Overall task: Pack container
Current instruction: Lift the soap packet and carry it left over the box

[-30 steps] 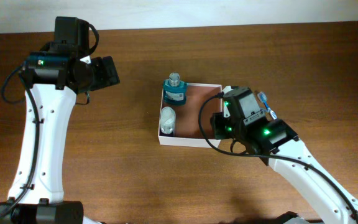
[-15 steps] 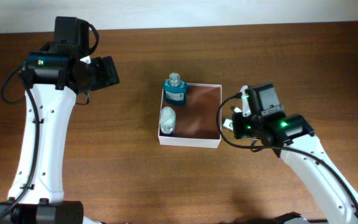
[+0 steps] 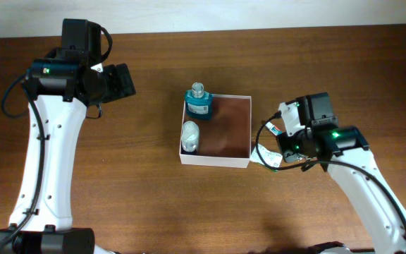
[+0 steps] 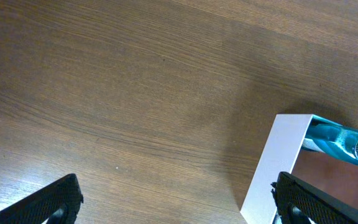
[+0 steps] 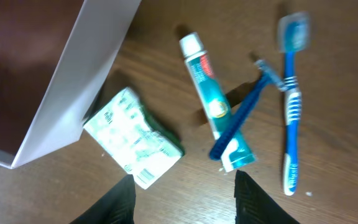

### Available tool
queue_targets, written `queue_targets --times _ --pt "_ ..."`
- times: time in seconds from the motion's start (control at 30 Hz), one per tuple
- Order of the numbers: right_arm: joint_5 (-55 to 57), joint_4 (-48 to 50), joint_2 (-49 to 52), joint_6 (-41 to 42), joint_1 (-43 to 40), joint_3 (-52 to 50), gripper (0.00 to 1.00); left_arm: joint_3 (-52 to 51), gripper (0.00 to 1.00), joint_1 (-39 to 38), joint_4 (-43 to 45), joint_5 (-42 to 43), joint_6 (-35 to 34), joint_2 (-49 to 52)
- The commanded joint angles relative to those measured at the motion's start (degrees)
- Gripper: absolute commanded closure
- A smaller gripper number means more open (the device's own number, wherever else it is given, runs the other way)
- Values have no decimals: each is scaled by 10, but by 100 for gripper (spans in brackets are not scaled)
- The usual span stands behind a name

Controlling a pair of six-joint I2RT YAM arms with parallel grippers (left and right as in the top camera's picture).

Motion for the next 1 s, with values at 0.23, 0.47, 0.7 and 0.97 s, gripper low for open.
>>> queue_targets --times 0.23,0.47,0.7,0.97 --pt "-39 -23 96 -17 -4 8 56 5 0 1 0 -2 -3 -6" --pt "-122 -25 126 -103 -3 8 54 5 1 1 0 -2 -3 -6" --pt "-125 -14 128 -136 -3 0 45 5 1 1 0 -2 -3 -6" --pt "-128 39 128 -164 -3 -35 26 5 0 1 0 -2 -3 -6"
